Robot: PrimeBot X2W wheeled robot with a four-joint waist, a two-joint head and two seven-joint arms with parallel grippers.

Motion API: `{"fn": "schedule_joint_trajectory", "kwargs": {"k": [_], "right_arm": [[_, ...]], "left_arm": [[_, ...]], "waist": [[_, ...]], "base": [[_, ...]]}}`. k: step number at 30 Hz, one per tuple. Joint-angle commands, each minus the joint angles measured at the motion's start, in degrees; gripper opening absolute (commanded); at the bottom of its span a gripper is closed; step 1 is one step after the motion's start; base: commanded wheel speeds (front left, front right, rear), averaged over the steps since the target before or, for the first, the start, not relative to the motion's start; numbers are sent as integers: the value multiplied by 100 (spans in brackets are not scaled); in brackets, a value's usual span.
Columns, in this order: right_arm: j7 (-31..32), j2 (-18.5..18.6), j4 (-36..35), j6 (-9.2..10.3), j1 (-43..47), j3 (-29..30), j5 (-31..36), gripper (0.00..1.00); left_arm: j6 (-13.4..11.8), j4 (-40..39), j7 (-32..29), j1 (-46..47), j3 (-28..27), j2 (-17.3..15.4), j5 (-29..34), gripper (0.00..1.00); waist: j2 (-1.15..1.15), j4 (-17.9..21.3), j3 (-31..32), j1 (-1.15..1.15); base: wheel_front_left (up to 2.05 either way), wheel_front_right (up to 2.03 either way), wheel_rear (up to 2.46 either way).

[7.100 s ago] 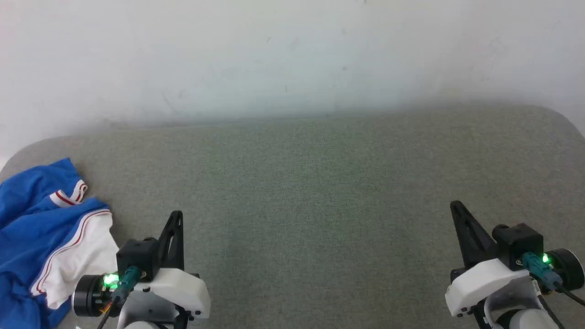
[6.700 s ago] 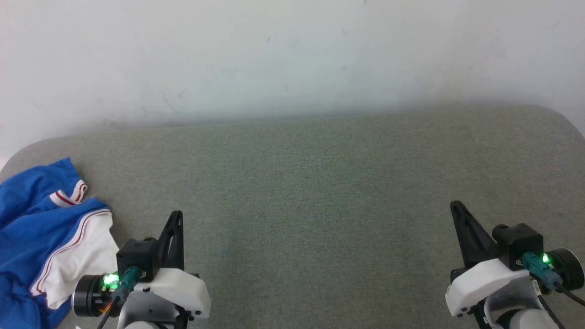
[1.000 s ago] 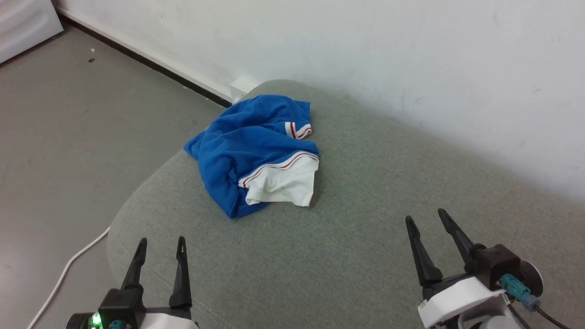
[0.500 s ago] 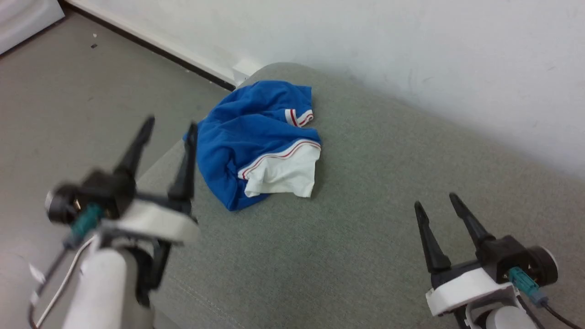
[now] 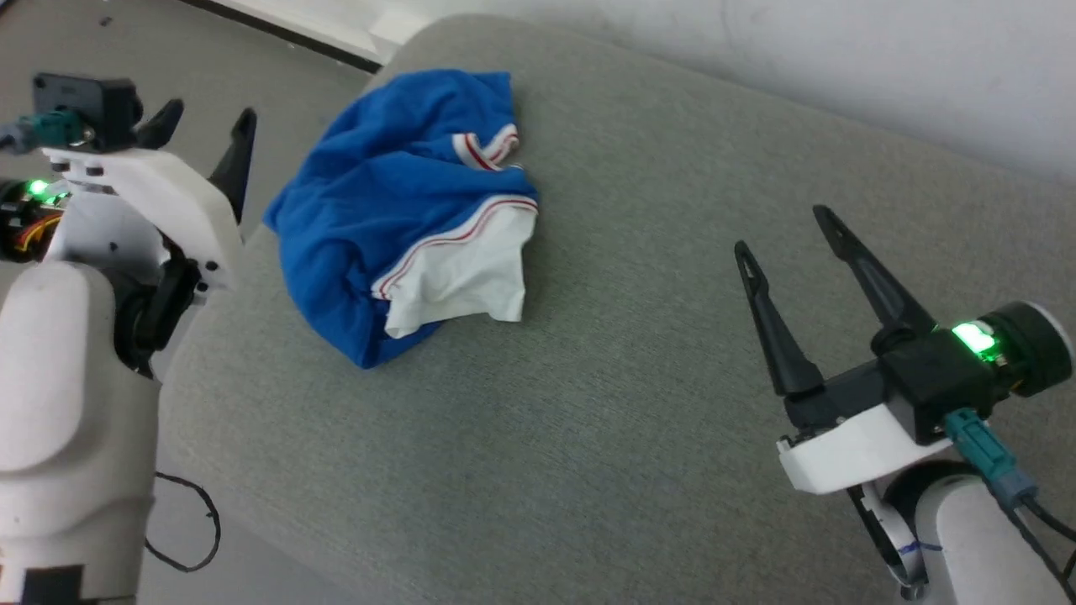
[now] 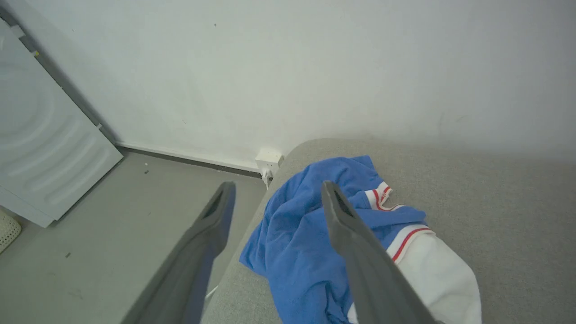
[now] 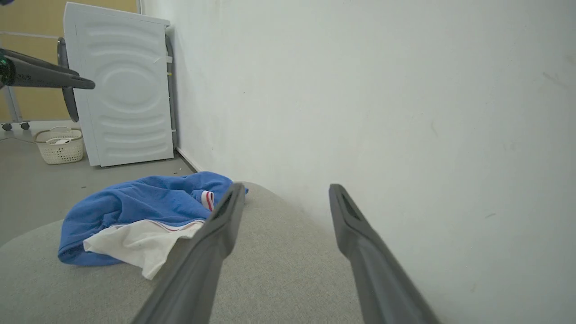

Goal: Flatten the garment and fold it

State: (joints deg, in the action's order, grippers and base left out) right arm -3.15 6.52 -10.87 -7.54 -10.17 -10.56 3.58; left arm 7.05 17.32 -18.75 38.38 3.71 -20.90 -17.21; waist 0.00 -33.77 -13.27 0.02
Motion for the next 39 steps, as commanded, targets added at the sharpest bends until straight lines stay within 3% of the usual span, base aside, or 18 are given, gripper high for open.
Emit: {"fn": "schedule_joint_trajectory", "kwargs": {"k": [1,9,20,21,22,27,33,39], "right_arm": [[28,37,-50,5,-73,-17,24,100],[411,258,-524,5,-178,-39,-63,100],[609,458,-816,5,-140,73,-156,100],[611,448,-820,5,-147,63,-171,100],[612,440,-818,5,-155,45,-184,100],[569,413,-739,5,-174,7,-251,100],[433,339,-612,5,-109,136,-293,100],[108,41,-307,5,27,198,-363,100]], "left_arm": [[35,67,-58,79,24,-33,-72,100],[42,919,-698,308,341,-485,-728,100],[13,1847,-1204,278,310,-297,-1210,100],[13,1891,-1238,264,343,-322,-1188,23],[6,1936,-1255,246,360,-352,-1168,0],[20,2135,-1145,155,463,-507,-1138,0],[33,2064,-478,381,493,-691,-1104,0],[38,1619,53,928,522,-980,-992,0]], "waist": [[0,472,-554,-2],[0,932,-986,-2],[0,1176,-1280,-2],[0,1191,-1283,-2],[0,1212,-1285,-2],[0,1299,-1204,-2],[0,1282,-930,-2],[0,1316,-347,-2]], "base": [[0,0,0],[0,0,0],[0,0,0],[0,0,0],[0,0,0],[0,0,0],[0,0,0],[0,0,0]]}}
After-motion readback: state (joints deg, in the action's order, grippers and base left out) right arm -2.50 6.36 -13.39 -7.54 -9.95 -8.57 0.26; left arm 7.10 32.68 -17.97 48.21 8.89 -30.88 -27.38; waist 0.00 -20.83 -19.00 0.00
